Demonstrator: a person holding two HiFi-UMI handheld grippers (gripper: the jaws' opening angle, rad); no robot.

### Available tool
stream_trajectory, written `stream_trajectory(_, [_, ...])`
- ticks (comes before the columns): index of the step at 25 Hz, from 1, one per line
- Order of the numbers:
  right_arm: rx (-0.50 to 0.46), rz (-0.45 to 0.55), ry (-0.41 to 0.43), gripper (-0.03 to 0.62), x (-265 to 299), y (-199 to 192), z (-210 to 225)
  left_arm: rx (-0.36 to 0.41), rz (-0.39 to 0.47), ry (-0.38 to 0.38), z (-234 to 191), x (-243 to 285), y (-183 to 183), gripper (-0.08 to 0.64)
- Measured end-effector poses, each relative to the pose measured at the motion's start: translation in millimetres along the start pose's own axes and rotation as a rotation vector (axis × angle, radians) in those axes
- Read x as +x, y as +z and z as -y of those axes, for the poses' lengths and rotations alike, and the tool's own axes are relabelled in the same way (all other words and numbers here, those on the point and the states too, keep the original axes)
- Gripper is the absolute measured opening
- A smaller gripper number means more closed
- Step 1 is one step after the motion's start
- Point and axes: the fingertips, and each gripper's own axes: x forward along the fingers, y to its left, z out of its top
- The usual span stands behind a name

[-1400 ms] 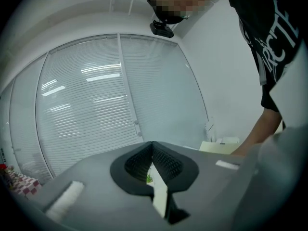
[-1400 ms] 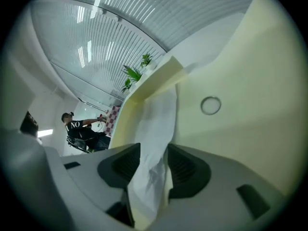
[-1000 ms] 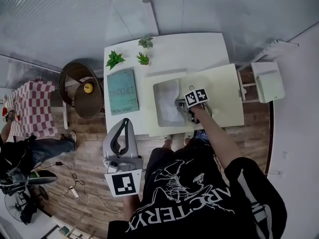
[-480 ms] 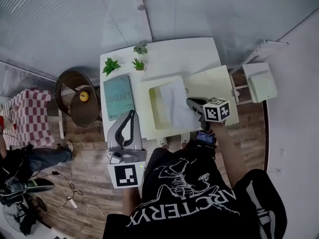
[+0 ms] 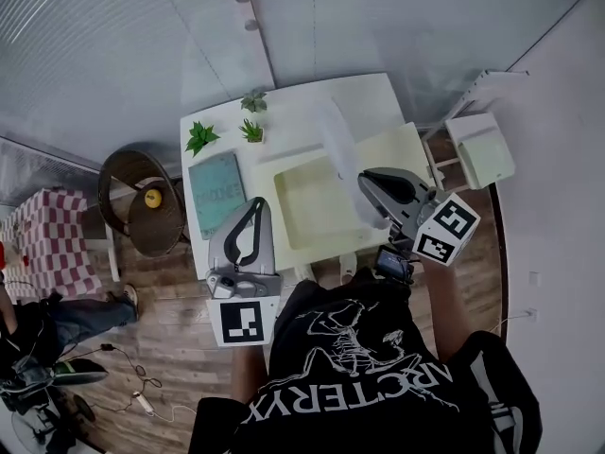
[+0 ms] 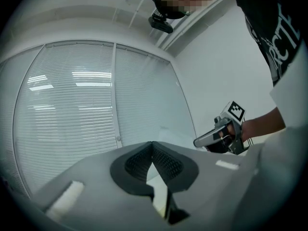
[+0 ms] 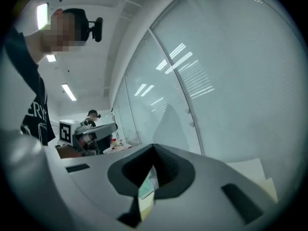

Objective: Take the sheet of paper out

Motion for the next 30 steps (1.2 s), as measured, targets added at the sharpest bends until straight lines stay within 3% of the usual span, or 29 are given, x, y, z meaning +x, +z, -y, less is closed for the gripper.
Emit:
stream_trajectory(5, [-0.148,0.085,-0.053,0.012,-5.5,40.5,-16.0,0.006,0.027,0.011,-4.6,-0.4,5.1,0.011])
stream_trajectory(11, [-0.327,0.082,-0.101,0.012,0.7,56.4,-36.6,0.0,0.02,0.044,-15.3,-6.6,3.1,0.011])
stream_trajectory(30, [-0.363,0.135,-0.148,0.012,0.2,71.1,-33.8,0.007,0.035,0.063,-20.6,-4.9,6.7,0.011])
